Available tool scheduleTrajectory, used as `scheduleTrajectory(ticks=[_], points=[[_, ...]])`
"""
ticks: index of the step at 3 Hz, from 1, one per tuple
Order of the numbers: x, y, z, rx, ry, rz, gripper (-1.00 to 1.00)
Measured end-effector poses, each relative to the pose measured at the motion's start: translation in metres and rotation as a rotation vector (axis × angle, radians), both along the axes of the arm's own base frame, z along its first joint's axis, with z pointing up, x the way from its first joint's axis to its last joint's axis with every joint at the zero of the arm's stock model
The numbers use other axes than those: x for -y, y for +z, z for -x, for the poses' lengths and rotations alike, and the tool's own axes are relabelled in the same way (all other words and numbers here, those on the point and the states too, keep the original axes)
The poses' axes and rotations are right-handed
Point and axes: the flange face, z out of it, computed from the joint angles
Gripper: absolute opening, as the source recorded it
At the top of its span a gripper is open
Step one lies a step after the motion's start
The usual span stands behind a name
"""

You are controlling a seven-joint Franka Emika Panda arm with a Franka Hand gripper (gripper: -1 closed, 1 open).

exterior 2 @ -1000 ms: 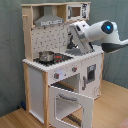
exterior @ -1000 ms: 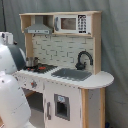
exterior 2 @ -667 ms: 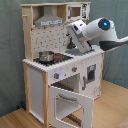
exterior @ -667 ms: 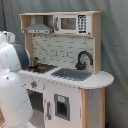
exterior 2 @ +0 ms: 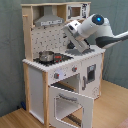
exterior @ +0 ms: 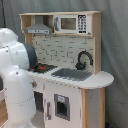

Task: Play with the kitchen

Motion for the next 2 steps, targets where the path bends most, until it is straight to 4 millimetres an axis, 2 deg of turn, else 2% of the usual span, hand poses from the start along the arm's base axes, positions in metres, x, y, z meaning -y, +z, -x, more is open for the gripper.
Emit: scheduleTrajectory(ticks=[2], points=[[0.003, 0.002, -0.025, -0.128, -0.004, 0.033, 1.00]])
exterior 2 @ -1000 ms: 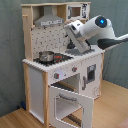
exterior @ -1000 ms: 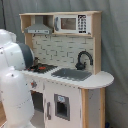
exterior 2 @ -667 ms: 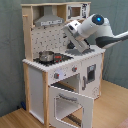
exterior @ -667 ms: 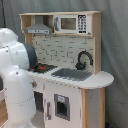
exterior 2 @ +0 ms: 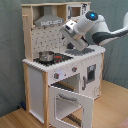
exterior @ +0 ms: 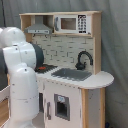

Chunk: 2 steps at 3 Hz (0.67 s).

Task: Play with the kitchen

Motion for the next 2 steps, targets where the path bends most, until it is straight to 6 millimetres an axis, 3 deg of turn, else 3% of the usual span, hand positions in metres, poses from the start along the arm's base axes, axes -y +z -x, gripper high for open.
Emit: scheduleTrajectory(ticks=[2], points=[[0.004, 0.000, -0.025, -0.136, 0.001, 0.030, 1.00]])
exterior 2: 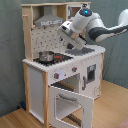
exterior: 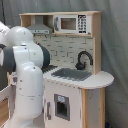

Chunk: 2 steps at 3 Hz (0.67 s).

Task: Play with the kitchen

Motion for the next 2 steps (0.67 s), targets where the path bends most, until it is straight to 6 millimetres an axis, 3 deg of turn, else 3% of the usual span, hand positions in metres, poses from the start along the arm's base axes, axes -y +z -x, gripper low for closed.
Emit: scheduleTrajectory(ticks=[2], points=[[0.007, 0.001, -0.025, -0.124, 0.005, 0.020, 1.00]])
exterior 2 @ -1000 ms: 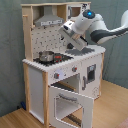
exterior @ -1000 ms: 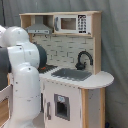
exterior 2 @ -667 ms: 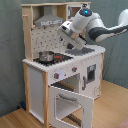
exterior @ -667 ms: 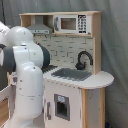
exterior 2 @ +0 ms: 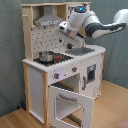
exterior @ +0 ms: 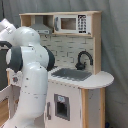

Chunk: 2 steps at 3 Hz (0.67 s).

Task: Play with the kitchen

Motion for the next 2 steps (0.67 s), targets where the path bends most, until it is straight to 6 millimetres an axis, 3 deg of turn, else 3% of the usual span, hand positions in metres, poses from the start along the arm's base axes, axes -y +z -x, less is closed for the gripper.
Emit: scheduleTrajectory(ticks=[2], points=[[0.004, -0.005, -0.031, -0.125, 0.044, 0.001, 1.00]])
